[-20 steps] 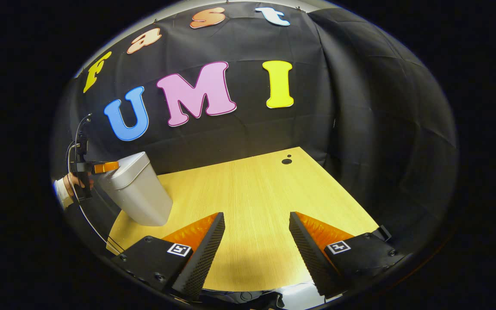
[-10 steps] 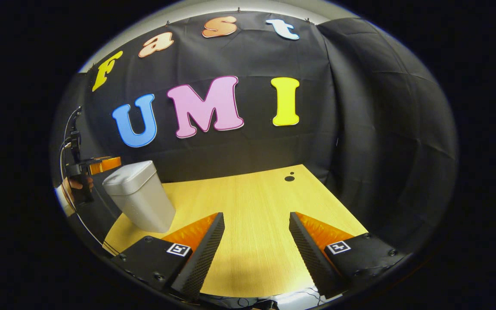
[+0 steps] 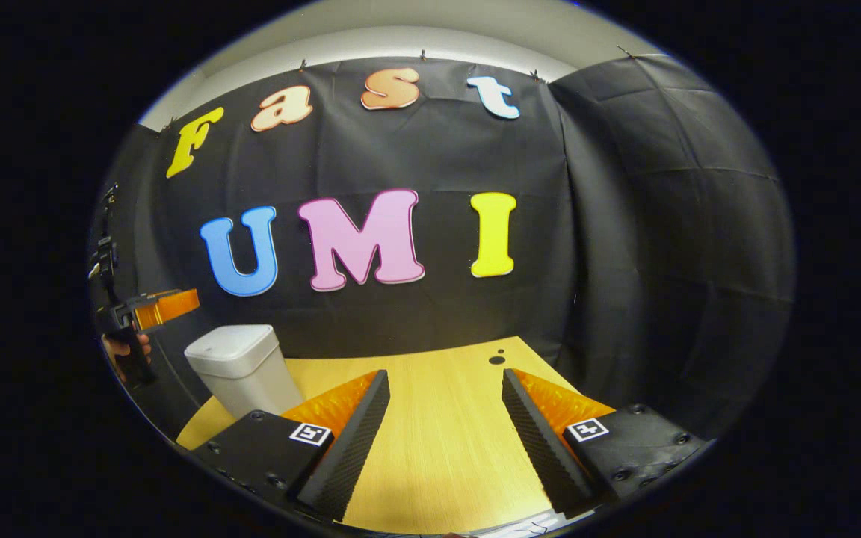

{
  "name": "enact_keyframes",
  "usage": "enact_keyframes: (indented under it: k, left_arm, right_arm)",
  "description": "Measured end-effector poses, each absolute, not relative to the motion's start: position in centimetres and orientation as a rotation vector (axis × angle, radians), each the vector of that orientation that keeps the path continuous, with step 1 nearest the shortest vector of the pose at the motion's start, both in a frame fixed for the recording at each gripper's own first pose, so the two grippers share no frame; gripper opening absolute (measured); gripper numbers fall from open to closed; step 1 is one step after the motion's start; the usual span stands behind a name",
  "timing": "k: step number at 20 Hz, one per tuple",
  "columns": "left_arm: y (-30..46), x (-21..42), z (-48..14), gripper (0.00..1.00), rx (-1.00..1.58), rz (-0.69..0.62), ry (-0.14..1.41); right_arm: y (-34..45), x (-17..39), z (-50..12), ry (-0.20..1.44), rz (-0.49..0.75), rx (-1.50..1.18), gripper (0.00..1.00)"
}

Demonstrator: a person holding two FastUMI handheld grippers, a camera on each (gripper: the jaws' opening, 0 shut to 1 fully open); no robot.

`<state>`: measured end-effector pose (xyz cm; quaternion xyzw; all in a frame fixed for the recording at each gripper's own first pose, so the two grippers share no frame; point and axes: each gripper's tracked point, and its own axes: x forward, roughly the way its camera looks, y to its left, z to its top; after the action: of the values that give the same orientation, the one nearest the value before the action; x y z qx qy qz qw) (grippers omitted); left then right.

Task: Press the lid of the desktop garbage bin to open it, pick up the crumpled paper on the desktop and throw it into the bin, then pick up the pop can on the desktop and drop it into the bin, and finally close the garbage bin lid.

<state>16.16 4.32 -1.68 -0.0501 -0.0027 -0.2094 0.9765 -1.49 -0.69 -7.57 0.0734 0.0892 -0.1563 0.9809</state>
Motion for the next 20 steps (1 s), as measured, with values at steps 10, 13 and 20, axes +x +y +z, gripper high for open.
enact_keyframes:
  k: [10, 13, 20]
  left_arm:
    - [6.4, 12.5, -1.7, 0.97, -0.075, -0.392, -0.006]
    - [6.6, 12.2, -0.7, 0.97, -0.074, -0.398, -0.029]
    - [7.9, 12.2, 0.4, 0.97, -0.056, -0.393, -0.068]
  right_arm:
    - [3.9, 1.0, -0.5, 0.008, -0.251, 0.067, 0.98]
    - [4.9, 1.3, 0.1, -0.012, -0.244, 0.050, 0.98]
    - [6.4, 2.4, 1.4, -0.052, -0.233, 0.020, 0.98]
